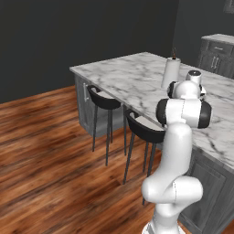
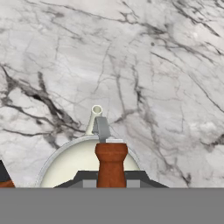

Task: The kettle is done boiling. Turn off the stove, then wait for 300 timesteps before moving the kettle to the dining table.

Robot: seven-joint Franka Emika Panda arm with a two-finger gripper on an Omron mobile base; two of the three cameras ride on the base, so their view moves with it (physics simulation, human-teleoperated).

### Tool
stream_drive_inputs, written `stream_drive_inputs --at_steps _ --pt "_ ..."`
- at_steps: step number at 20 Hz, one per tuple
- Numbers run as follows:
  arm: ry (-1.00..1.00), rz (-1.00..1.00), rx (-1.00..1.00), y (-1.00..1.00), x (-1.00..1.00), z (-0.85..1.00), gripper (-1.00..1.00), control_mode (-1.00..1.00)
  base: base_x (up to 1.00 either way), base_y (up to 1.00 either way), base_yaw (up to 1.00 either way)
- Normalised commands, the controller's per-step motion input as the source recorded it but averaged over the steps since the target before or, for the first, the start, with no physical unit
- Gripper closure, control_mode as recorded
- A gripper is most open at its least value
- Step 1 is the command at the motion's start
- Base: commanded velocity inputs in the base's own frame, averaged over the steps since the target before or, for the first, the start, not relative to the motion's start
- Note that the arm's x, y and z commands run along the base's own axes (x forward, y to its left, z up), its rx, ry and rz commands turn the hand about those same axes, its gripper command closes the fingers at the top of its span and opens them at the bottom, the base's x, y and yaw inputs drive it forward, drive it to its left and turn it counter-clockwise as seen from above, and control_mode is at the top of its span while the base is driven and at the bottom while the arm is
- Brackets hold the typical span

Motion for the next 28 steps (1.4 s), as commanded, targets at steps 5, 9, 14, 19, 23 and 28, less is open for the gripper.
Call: stream_drive_inputs --at_steps 5,9,14,19,23,28 --pt "0.0 0.0 0.0 -0.06 0.19 -0.1 1.0 -1.0 0.0 0.0 0.0" --pt "0.0 0.0 0.0 -0.05 0.19 -0.11 1.0 -1.0 0.0 0.0 0.0" --pt "0.0 0.0 0.0 -0.05 0.18 -0.1 1.0 -1.0 0.0 0.0 0.0" --pt "0.0 0.0 0.0 -0.04 0.14 -0.11 1.0 -1.0 0.0 0.0 0.0" --pt "0.0 0.0 0.0 0.0 0.04 -0.15 -1.0 -1.0 0.0 0.0 0.0" --pt "0.0 0.0 0.0 0.0 0.0 -0.04 -1.0 -1.0 0.0 0.0 0.0"
